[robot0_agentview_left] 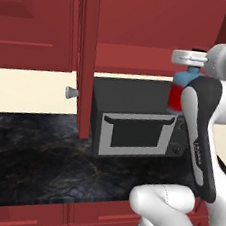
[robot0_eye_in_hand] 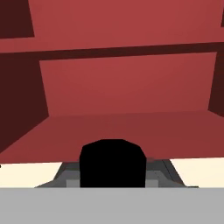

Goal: Get the candle and the liquor from the cabinet and move them to the dining counter.

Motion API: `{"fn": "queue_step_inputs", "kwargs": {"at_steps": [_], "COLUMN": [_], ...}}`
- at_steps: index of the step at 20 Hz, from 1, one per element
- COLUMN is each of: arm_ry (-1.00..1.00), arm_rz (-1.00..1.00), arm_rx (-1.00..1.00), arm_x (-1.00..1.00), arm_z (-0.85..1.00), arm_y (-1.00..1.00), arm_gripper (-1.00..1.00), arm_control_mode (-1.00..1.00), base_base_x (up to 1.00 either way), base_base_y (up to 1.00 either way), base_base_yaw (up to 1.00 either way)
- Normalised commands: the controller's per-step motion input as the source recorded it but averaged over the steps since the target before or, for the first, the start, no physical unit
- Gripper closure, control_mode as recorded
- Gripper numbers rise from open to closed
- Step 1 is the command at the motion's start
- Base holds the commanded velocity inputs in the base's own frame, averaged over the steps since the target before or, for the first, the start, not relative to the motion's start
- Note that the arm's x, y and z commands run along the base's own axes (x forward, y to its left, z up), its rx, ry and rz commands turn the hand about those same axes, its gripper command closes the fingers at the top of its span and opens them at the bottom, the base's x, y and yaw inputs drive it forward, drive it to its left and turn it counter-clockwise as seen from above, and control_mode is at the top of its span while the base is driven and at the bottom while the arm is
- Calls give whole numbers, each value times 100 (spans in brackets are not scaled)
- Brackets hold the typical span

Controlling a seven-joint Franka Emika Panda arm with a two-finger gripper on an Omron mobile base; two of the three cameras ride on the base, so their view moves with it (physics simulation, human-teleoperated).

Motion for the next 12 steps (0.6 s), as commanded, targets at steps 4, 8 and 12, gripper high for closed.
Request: {"fn": "queue_step_inputs", "kwargs": {"at_steps": [4,8,12], "arm_ry": [0,0,4], "arm_rz": [0,0,0], "arm_rx": [0,-1,-2], "arm_x": [-66,-42,-23], "arm_z": [-18,-18,-12], "arm_y": [-5,-3,0], "arm_gripper": [100,100,100], "arm_control_mode": [-100,-100,-100], "base_base_x": [0,0,0], "base_base_y": [0,0,0], "base_base_yaw": [0,0,0]}}
